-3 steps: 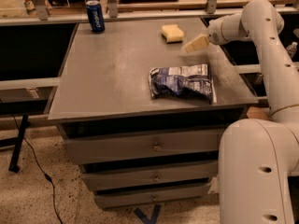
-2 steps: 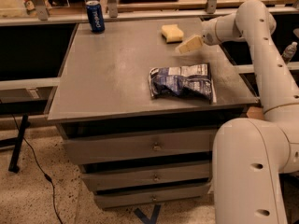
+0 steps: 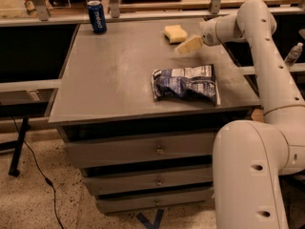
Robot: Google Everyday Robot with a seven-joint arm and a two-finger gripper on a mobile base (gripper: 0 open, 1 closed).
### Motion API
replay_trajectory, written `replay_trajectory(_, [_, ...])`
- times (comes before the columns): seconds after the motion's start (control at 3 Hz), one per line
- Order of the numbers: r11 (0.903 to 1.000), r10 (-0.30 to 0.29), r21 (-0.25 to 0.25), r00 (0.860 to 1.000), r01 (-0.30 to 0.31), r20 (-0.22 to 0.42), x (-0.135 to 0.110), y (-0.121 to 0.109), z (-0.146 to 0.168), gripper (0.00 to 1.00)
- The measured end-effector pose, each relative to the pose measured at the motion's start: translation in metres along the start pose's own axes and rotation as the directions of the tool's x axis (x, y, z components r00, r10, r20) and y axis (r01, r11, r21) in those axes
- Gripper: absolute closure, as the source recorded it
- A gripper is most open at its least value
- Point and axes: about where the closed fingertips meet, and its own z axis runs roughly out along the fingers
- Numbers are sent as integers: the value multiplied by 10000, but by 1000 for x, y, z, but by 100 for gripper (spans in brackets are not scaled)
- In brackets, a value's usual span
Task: Move sponge near blue chip bag
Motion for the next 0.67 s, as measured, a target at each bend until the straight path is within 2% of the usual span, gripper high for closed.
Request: replay_trajectory(0.67, [9993, 326, -219, 9986, -317, 415, -4, 6, 13, 0])
